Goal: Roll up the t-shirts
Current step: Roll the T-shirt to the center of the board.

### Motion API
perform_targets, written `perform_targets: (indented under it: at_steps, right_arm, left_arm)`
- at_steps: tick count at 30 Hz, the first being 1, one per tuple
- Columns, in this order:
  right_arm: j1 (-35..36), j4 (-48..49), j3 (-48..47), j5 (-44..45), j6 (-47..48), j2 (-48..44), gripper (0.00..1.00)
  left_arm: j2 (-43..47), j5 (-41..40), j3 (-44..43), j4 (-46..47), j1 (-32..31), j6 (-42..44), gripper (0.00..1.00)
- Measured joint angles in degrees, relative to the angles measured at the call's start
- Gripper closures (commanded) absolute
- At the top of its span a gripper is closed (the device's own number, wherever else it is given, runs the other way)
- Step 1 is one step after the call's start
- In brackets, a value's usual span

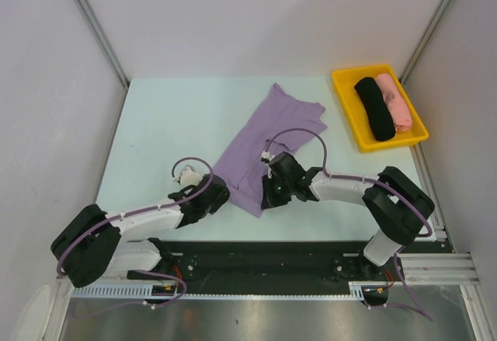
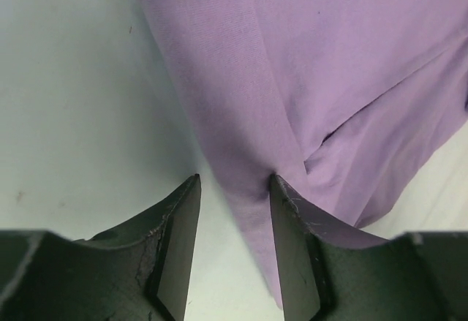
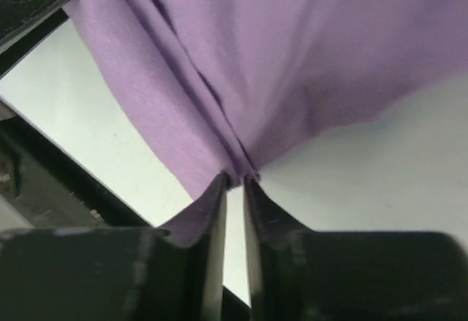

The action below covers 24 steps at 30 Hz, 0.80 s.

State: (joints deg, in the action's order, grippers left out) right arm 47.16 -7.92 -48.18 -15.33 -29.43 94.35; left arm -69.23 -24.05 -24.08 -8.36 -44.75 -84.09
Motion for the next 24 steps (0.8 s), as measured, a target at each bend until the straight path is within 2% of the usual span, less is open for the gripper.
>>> perform_targets:
  at_steps: [2,4,7,8,11,13,17,24]
  right_arm:
    - [1.6,-1.3,0.5,5.0,0.9,-2.6,0.70]
    - [4.0,-2.6,0.8,11.5,2.2,-5.8,0.68]
    - [11.2,-3.2,1.0,23.9,5.4,-11.7,0.62]
    - [13.7,-2.5,1.3,29.2,7.3,-14.2,0.63]
    - [23.0,2.3,3.3,37.7,12.2,-18.7,0.61]
    - [26.5,6.4,5.4,42.1,15.6,-20.2,0.61]
    - [32.4,12.9,8.1,49.5,23.3,-19.1,0.54]
    - [37.1,22.3,8.1,54.1,33.0,-9.6,0.42]
  left_arm:
    - [-1.0,0.0,-1.1,-1.2,0.0,-0.2,0.51]
    - [-1.7,-0.1,-2.0,-2.4,0.0,-0.5,0.51]
    - [-2.8,-0.1,-3.6,-4.3,0.0,-0.4,0.51]
    - [-3.2,0.0,-4.0,-4.8,0.0,-0.4,0.51]
    - [-4.2,0.2,-5.5,-6.5,0.0,-0.3,0.51]
    - [-4.8,0.4,-6.3,-7.5,0.1,0.1,0.50]
    - [-6.0,1.7,-7.7,-8.8,1.0,0.7,0.50]
    - [-6.4,5.3,-8.4,-9.2,3.5,2.5,0.49]
